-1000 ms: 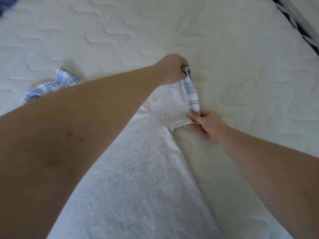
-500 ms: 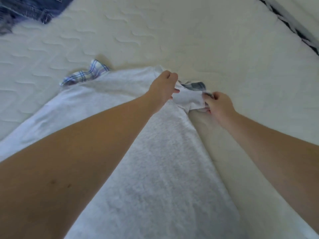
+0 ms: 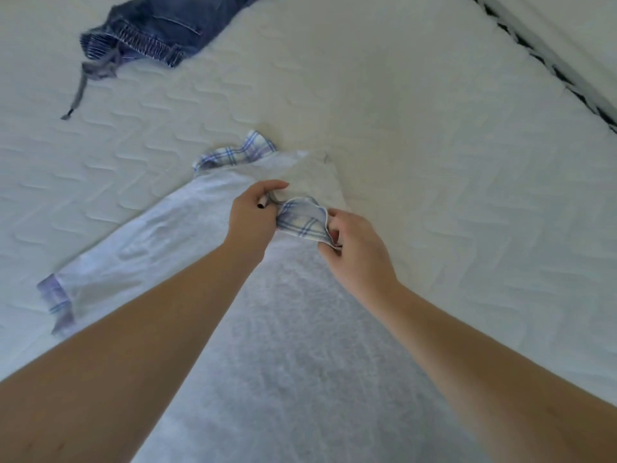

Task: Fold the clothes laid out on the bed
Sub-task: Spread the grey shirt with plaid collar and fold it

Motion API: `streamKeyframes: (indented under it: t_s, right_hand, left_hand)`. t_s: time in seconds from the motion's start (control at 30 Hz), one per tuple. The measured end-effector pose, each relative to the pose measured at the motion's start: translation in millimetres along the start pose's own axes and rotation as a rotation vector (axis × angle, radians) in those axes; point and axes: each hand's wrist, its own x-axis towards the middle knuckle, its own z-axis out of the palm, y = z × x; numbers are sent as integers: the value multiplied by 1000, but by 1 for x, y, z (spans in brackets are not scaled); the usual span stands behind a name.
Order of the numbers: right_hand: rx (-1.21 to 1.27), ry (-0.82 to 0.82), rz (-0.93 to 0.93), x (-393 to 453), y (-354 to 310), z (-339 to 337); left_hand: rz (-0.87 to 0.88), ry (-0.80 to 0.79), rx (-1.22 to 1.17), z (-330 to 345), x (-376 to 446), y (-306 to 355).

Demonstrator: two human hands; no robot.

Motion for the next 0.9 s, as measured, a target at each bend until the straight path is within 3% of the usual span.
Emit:
streamKeyframes:
  t_s: [0.2,0.4,0.5,0.6,0.73,0.83,0.9]
  right_hand:
    - [-174,-113,-102,-23,-2,40]
    - [-233,-208,-117,-44,9,73]
    - [-319,-333,-155,-52,19,79]
    - [-380,-355,-195,-60,27,75]
    - [-447,-321,-146,-68,39,65]
    - [-484,-283,13,-78,54,54]
    - [-520,-263,89,-89,66,47]
  left_hand:
    - [-67,-9,209,-45,-17,-48]
    - [-170,51,225,-54,-18,-82]
    - [-184,53,249,-55,-19,-89]
    - [-265,3,139,-56,-22,-94]
    - [-543,76,-139,-52,-25,-98]
    - [-618,-11,-284,-43,-32,-102]
    - [-582,-126,-237,-34,-39,-103]
